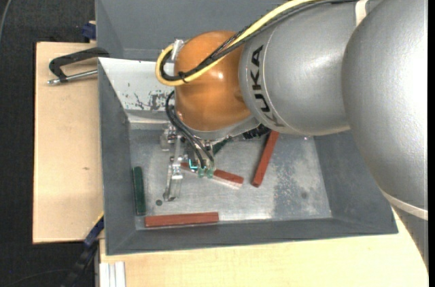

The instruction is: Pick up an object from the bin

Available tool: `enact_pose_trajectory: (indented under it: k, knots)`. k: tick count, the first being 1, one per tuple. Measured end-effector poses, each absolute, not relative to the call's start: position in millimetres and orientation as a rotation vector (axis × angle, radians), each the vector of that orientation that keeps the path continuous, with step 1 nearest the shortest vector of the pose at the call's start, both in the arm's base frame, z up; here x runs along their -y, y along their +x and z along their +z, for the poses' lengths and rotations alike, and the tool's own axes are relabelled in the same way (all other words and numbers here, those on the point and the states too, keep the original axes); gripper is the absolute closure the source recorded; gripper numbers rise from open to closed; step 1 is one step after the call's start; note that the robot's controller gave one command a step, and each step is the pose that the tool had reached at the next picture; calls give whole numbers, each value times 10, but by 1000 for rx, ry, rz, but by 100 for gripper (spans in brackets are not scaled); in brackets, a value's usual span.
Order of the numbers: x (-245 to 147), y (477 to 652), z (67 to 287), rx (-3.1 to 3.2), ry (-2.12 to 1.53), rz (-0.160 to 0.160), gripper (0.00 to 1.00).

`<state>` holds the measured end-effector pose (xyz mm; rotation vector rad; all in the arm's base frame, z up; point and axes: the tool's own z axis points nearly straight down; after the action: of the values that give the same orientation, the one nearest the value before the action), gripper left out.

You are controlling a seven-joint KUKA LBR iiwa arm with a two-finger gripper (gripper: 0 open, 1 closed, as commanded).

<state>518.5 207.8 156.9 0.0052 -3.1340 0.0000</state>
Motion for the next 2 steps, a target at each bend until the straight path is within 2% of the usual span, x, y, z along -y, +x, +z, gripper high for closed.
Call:
enact_pose_trajectory:
  k: [1, 2]
  knots:
    - [-1475, 5725, 1516, 3136, 278, 1, 0]
    - [-1366, 5904, 982, 3062, 700, -1, 0]
